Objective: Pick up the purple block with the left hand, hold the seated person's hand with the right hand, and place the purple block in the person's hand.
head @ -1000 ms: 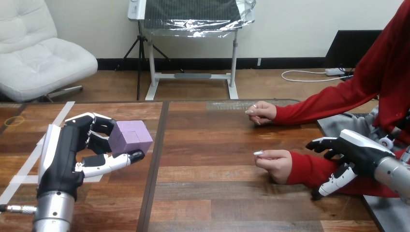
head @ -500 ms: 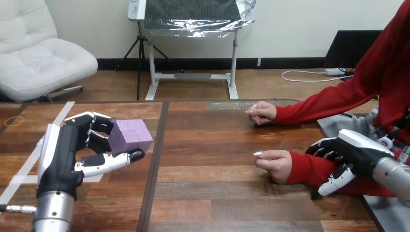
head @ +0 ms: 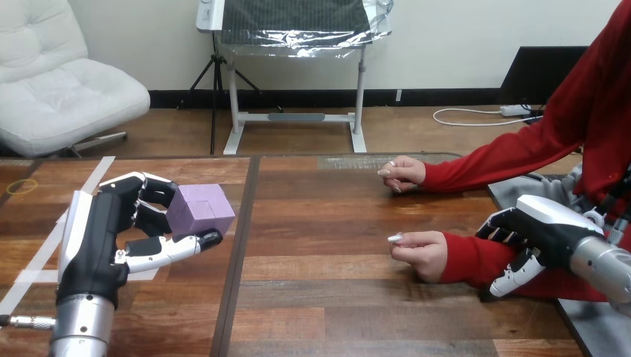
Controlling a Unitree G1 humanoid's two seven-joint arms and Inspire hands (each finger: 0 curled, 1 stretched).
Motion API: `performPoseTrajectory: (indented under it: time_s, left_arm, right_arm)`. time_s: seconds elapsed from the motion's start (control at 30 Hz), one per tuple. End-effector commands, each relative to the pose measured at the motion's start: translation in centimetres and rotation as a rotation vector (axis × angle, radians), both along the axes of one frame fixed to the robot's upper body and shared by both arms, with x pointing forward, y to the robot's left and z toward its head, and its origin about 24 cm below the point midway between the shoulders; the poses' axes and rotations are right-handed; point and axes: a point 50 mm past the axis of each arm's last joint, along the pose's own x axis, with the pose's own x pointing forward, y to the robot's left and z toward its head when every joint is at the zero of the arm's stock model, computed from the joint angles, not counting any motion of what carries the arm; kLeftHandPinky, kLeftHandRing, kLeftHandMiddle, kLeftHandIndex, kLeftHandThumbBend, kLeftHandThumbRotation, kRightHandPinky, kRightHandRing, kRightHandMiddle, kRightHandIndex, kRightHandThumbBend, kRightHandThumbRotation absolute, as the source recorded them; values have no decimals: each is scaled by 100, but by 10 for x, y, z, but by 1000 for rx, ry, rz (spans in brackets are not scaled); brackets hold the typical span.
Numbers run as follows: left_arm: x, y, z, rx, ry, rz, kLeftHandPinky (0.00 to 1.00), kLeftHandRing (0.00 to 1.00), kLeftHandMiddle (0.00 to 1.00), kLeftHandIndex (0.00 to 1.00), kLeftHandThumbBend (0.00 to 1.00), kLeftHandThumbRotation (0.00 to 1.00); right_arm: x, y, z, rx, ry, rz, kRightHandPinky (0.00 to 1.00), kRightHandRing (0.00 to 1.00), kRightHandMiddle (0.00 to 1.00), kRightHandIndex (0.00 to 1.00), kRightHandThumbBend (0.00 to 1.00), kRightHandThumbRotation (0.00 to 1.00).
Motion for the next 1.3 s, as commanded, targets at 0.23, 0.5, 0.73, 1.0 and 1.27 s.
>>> performPoseTrajectory:
  time_s: [0.23,0.5,0.73,1.0,1.27]
  left_arm:
    - [8,3,20,20,-89,-2,36,39,40,41,62,0]
    - [8,3,20,24,-86,1,37,39,40,41,62,0]
    - [7,3,19,14,-83,3,37,39,40,41,62,0]
    - [8,3,18,13,-86,-1,36,39,41,41,62,0]
    - [8,3,18,15,-90,1,36,39,41,41,62,0]
  right_arm:
    - [9,8,5,-30,-7,21,37,42,50,54,72,1]
    - [9,8,4,-46,-1,21,33,38,45,49,66,7]
    - [9,9,4,-47,-23,26,31,36,43,45,63,13]
    - [9,9,5,-24,-42,17,27,32,39,41,61,16]
    - [10,9,7,0,-53,8,23,28,35,37,59,15]
